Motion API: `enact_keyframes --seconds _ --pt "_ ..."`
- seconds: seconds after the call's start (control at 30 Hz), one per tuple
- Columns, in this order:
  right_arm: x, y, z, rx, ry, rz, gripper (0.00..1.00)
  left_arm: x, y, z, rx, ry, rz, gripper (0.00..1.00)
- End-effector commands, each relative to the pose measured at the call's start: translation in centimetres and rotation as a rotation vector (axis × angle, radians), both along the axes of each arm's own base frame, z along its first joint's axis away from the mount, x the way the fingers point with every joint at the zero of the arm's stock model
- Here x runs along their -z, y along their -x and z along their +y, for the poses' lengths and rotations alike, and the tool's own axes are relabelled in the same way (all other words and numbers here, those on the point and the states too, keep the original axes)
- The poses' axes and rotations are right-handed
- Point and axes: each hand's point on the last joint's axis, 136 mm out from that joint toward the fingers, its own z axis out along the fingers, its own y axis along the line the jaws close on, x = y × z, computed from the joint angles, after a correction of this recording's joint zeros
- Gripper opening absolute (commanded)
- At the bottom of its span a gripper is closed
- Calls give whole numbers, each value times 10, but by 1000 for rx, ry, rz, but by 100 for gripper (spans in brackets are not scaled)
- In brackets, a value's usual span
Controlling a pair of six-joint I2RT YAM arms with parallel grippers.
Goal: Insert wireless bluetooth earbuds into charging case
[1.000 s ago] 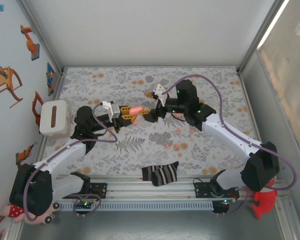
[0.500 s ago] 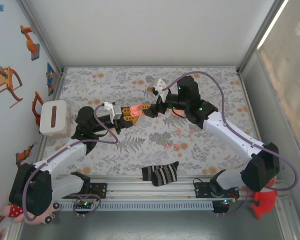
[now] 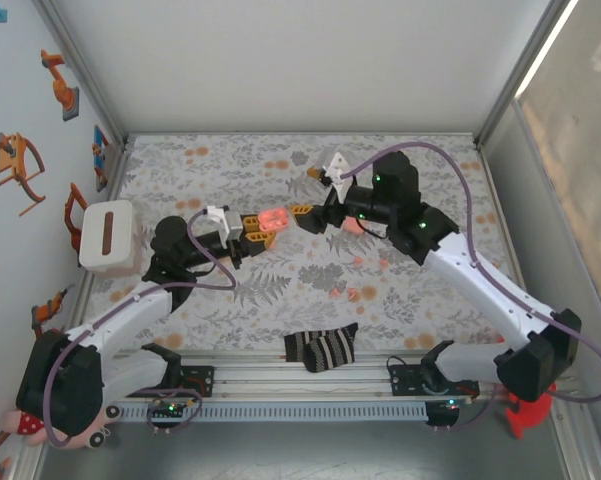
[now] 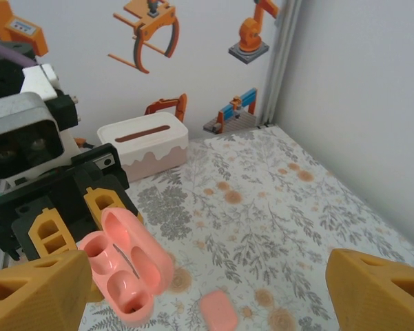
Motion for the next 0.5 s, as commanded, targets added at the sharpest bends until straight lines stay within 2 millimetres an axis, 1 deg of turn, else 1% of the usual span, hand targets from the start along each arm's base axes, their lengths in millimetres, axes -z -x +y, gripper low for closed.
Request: enact_keyframes --seconds 0.0,0.1,0.23,0.47 --pt "3 -10 -23 179 18 109 86 -3 4 4 -27 5 -29 0" --pt "20 -15 -40 287 66 209 84 -1 8 10 -49 9 -23 0" --pt "45 -14 -54 369 126 322 79 -1 15 18 -87 7 -25 0" --pt "96 -1 -71 434 257 477 74 -6 30 31 -139 6 -36 0"
